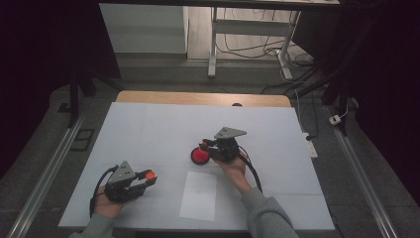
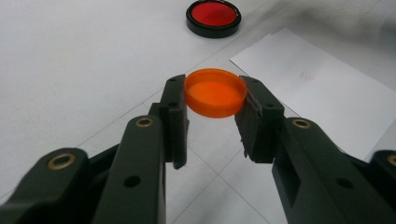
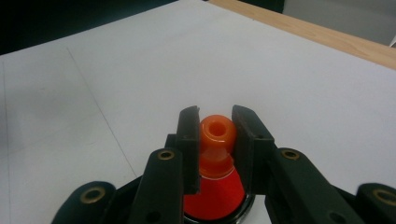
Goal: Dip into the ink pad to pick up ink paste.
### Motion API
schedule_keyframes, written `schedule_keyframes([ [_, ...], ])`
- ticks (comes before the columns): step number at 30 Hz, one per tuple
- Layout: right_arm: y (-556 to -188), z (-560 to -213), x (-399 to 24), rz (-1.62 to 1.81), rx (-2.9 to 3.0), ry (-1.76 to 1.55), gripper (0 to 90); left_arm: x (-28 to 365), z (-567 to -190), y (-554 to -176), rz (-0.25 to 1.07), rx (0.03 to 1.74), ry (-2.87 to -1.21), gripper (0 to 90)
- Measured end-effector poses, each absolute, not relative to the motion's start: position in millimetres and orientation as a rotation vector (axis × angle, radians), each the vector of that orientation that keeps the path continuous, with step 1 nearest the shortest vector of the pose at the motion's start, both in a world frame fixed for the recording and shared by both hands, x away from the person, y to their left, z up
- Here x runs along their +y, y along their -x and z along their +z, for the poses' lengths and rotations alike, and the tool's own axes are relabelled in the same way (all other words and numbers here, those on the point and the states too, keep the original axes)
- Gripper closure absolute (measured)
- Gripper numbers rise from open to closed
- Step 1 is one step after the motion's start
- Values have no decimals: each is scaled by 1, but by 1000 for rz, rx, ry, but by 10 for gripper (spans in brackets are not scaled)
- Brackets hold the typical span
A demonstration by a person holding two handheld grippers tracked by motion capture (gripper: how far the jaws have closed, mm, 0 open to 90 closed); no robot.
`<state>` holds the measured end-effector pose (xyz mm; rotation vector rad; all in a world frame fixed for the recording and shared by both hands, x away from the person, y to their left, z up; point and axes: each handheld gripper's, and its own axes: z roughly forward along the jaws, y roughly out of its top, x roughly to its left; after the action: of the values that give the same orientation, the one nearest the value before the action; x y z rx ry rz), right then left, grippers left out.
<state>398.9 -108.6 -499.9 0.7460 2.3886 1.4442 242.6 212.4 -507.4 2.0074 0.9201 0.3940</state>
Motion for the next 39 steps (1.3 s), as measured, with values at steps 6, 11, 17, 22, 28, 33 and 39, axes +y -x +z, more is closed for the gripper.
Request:
schedule_keyframes([
  [6, -397, -502, -104, 1407, 2415, -721, 725, 214, -506, -242, 397, 924, -2000, 647],
  [11, -397, -506, -102, 1377, 2437, -712, 725, 214, -506, -243, 396, 924, -2001, 647],
  [17, -399, -509, -100, 1360, 2438, -708, 725, 214, -507, -243, 393, 924, -2005, 647],
  [22, -399, -513, -96, 1325, 2453, -692, 726, 215, -507, -243, 393, 925, -2004, 647],
  [28, -399, -515, -95, 1307, 2456, -673, 726, 215, -507, -243, 394, 925, -2004, 647],
  [33, -399, -519, -93, 1253, 2477, -661, 726, 215, -507, -243, 395, 927, -2002, 647],
  [39, -398, -525, -94, 1265, 2468, -673, 728, 215, -507, -242, 395, 929, -2000, 647],
])
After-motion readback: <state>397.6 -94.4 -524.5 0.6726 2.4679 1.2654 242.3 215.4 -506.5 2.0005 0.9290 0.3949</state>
